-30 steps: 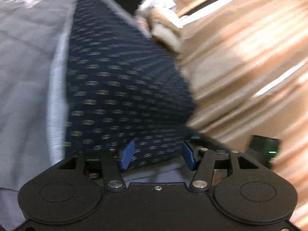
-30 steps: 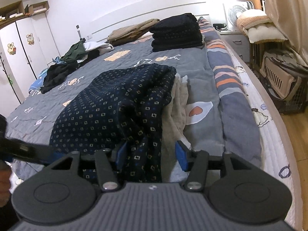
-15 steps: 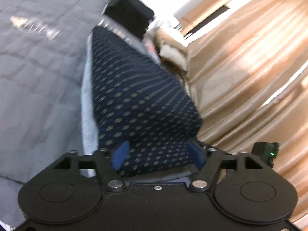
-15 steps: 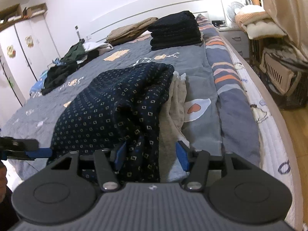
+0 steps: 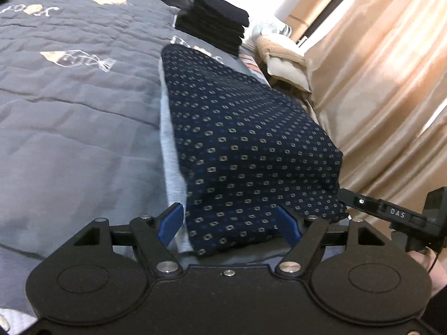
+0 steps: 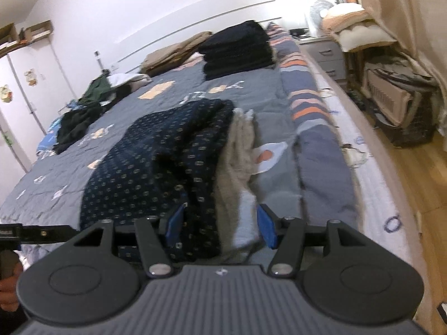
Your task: Fold clothes
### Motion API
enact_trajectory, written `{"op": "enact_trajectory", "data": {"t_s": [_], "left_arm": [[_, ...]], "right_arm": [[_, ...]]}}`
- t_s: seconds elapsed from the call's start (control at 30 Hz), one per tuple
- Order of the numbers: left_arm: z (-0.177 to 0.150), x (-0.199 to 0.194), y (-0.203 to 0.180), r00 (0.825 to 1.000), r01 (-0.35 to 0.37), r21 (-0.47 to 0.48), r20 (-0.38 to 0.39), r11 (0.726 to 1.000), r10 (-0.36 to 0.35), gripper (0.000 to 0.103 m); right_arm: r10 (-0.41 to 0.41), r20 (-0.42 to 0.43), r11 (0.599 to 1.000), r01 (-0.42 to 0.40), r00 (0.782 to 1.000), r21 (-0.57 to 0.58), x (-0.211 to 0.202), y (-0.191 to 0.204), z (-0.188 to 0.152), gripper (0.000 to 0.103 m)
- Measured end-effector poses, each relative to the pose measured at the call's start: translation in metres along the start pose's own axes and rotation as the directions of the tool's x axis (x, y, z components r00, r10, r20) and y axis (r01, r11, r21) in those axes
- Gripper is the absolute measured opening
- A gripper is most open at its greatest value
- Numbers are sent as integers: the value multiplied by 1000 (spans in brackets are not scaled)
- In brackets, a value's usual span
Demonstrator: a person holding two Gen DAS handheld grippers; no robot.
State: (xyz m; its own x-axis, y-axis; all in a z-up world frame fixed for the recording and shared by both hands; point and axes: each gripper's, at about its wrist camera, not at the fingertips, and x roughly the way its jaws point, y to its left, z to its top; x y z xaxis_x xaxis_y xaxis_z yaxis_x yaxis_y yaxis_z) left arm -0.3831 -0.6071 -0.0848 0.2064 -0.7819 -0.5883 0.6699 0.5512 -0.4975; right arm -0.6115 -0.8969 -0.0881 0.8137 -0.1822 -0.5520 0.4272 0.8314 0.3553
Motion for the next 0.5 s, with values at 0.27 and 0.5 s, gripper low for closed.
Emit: {"op": "enact_trajectory", "data": {"t_s": [0.27,0.5], "left_arm": [[-10,-20,-5,1000,3,24,29,1000,-3,74],[-15,-15,-16,1000,19,53,20,998,-20,75]], "right_arm": [[65,118,993,-76,991,93,-26,1,18,57],[300,126,928,-320,946,190,-6,19,34,57]]}}
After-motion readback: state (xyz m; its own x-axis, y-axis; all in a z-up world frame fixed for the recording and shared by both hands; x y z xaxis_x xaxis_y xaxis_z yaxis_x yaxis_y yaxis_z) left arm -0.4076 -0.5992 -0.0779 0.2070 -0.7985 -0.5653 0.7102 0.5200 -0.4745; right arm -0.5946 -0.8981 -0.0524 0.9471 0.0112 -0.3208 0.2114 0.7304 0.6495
